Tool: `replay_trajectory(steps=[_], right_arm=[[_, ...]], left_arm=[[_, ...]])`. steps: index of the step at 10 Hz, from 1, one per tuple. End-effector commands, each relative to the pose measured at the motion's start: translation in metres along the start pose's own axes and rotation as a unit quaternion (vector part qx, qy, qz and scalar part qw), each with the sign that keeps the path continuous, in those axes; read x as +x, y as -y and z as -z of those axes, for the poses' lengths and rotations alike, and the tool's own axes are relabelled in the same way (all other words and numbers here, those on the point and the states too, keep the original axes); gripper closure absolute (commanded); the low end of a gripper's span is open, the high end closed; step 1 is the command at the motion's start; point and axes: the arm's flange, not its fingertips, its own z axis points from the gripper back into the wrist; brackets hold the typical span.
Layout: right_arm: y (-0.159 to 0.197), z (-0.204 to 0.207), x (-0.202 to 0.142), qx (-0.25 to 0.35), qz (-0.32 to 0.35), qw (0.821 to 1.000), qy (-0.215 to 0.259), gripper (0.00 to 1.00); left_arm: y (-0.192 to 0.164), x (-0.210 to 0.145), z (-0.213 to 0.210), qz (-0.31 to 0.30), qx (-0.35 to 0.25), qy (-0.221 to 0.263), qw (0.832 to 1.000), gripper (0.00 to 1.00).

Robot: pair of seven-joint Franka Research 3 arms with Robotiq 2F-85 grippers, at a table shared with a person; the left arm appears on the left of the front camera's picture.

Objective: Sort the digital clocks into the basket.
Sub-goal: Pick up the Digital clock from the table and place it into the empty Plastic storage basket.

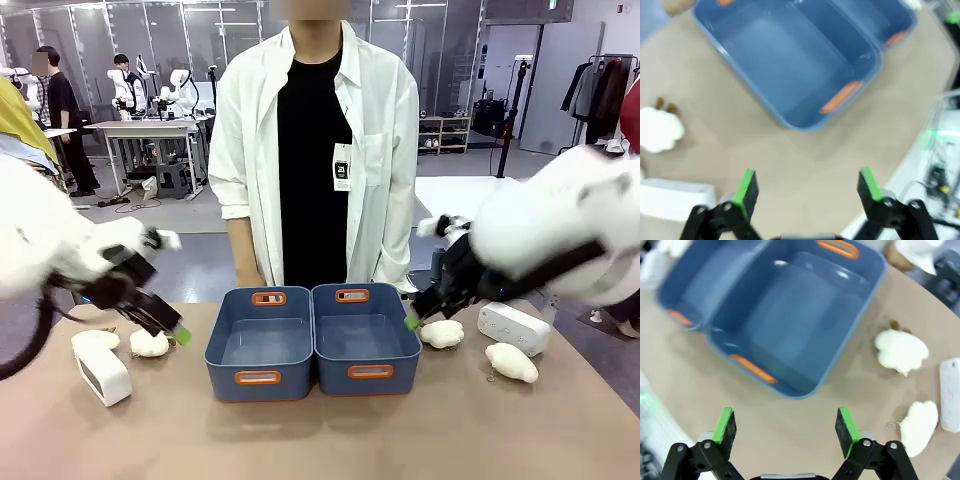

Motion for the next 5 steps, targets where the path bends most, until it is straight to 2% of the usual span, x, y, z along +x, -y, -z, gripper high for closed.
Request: replay_trajectory(steps=[1,2,3,4,5], right_arm=[[0.054,-0.036,-0.013,0.146,0.102,0.983,0.035,0.00],[0.070,-0.056,-0.028,0.203,0.142,0.967,0.065,0.00],[0.085,-0.075,-0.045,0.259,0.165,0.948,0.087,0.00],[0.111,-0.100,-0.075,0.282,0.208,0.930,0.114,0.00],[0.131,-0.117,-0.103,0.281,0.252,0.915,0.143,0.00]], left_arm=[[-0.054,-0.026,-0.051,-0.102,-0.176,0.012,0.979,0.00],[-0.069,-0.047,-0.068,-0.121,-0.254,0.071,0.957,0.00],[-0.082,-0.070,-0.081,-0.131,-0.304,0.112,0.937,0.00],[-0.097,-0.105,-0.099,-0.148,-0.316,0.142,0.926,0.00],[-0.106,-0.136,-0.119,-0.156,-0.317,0.183,0.918,0.00]])
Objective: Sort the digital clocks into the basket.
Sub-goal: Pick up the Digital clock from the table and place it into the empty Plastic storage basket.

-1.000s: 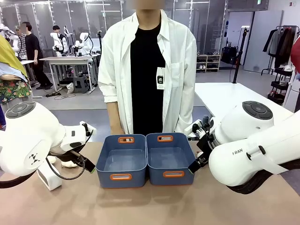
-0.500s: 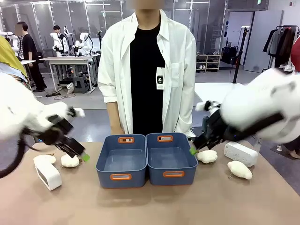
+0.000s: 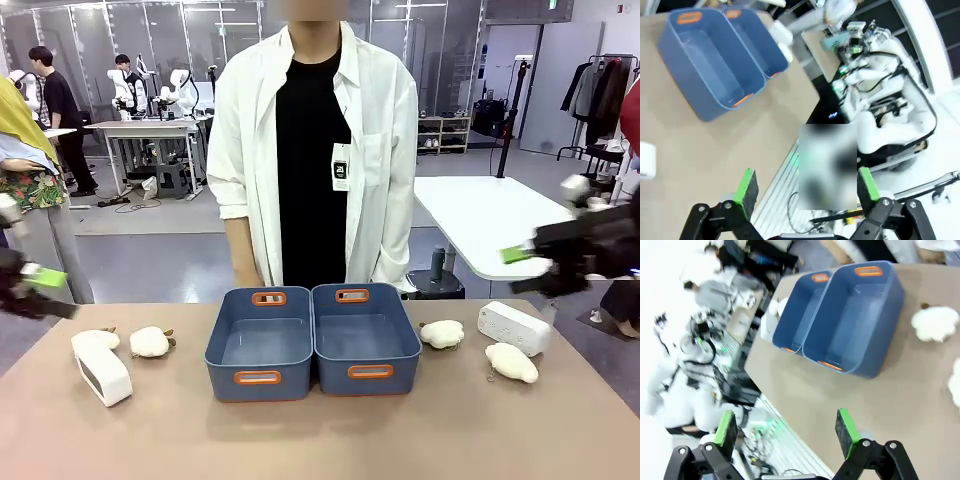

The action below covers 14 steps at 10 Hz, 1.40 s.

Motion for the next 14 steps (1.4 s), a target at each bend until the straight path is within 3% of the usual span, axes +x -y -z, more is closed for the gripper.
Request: replay_trajectory(steps=[1,4,6,9,10,14], right_arm=[[0.026,-0.045,-0.025,-0.005,0.056,0.997,0.056,0.00],[0.039,-0.113,-0.064,-0.061,0.107,0.987,0.107,0.00],[0.036,-0.132,-0.077,-0.082,0.117,0.982,0.125,0.00],[0.039,-0.129,-0.073,-0.092,0.122,0.979,0.134,0.00],[0.045,-0.143,-0.076,-0.081,0.105,0.982,0.133,0.00],[0.045,-0.143,-0.076,-0.081,0.105,0.982,0.133,0.00]], left_arm=[[-0.013,-0.034,-0.045,-0.015,-0.001,0.060,0.998,0.00],[-0.029,-0.094,-0.119,-0.064,0.026,0.162,0.984,0.00],[-0.025,-0.104,-0.137,-0.083,0.061,0.176,0.979,0.00],[-0.021,-0.096,-0.148,-0.093,0.104,0.208,0.968,0.00],[-0.027,-0.111,-0.149,-0.089,0.072,0.186,0.976,0.00],[-0.027,-0.111,-0.149,-0.089,0.072,0.186,0.976,0.00]])
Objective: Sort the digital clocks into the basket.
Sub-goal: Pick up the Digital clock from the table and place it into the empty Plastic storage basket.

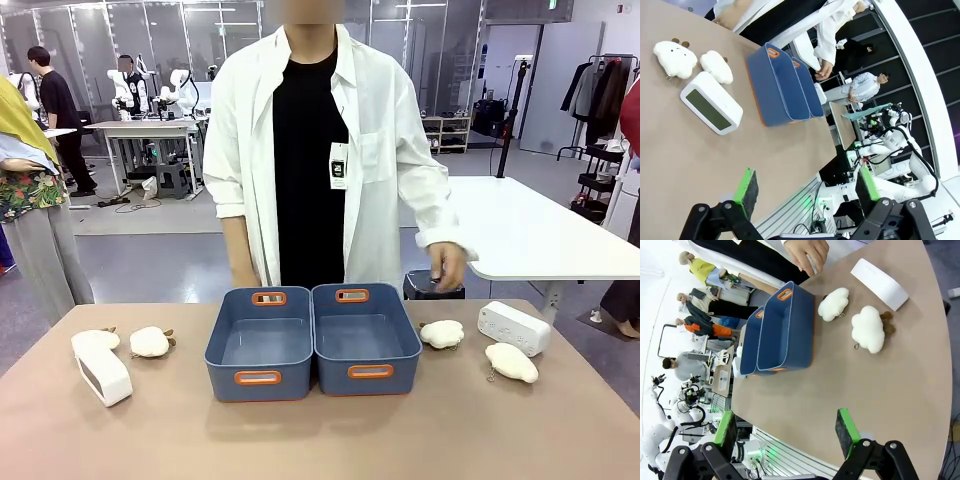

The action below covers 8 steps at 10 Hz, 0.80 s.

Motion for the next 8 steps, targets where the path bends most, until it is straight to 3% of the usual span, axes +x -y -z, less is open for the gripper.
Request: replay_trajectory(steps=[1,8], right_arm=[[0.0000,-0.0043,-0.0004,0.004,-0.001,1.000,0.002,0.00],[0.0000,-0.0043,-0.0004,0.004,-0.001,1.000,0.002,0.00]], left_arm=[[0.0010,-0.0026,-0.0049,0.001,-0.006,-0.002,1.000,0.00],[0.0010,-0.0026,-0.0049,0.001,-0.006,-0.002,1.000,0.00]])
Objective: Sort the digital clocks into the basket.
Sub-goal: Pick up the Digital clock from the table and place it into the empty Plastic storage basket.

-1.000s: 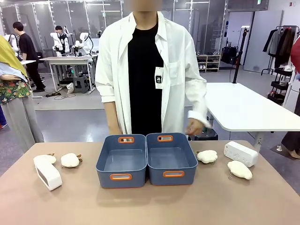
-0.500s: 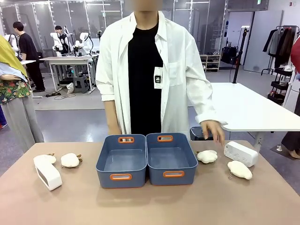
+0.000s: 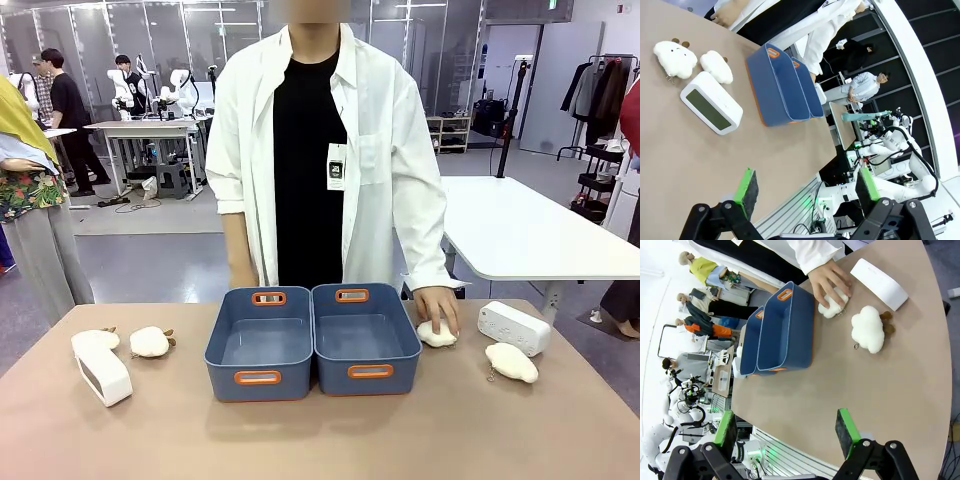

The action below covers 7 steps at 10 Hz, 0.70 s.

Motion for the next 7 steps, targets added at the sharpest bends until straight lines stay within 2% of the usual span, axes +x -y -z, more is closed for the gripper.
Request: replay_trajectory(steps=[1,3,4,5,6,7], right_arm=[[0.000,-0.004,0.000,0.004,-0.002,1.000,0.002,0.00],[0.000,-0.004,0.000,0.004,-0.002,1.000,0.002,0.00],[0.000,-0.004,0.000,0.004,-0.002,1.000,0.002,0.00],[0.000,-0.004,0.000,0.004,-0.002,1.000,0.002,0.00],[0.000,-0.004,0.000,0.004,-0.002,1.000,0.002,0.00],[0.000,-0.004,0.000,0.004,-0.002,1.000,0.002,0.00]], left_arm=[[0.001,-0.002,-0.005,0.002,-0.006,-0.003,1.000,0.00],[0.000,0.000,0.000,0.000,0.000,0.000,1.000,0.00],[0.012,0.008,0.002,-0.015,0.036,-0.014,0.999,0.00],[0.017,0.012,0.003,-0.042,0.045,-0.029,0.998,0.00],[0.026,0.018,0.005,-0.078,0.070,-0.024,0.994,0.00],[0.042,0.026,0.008,-0.067,0.086,-0.041,0.993,0.00]])
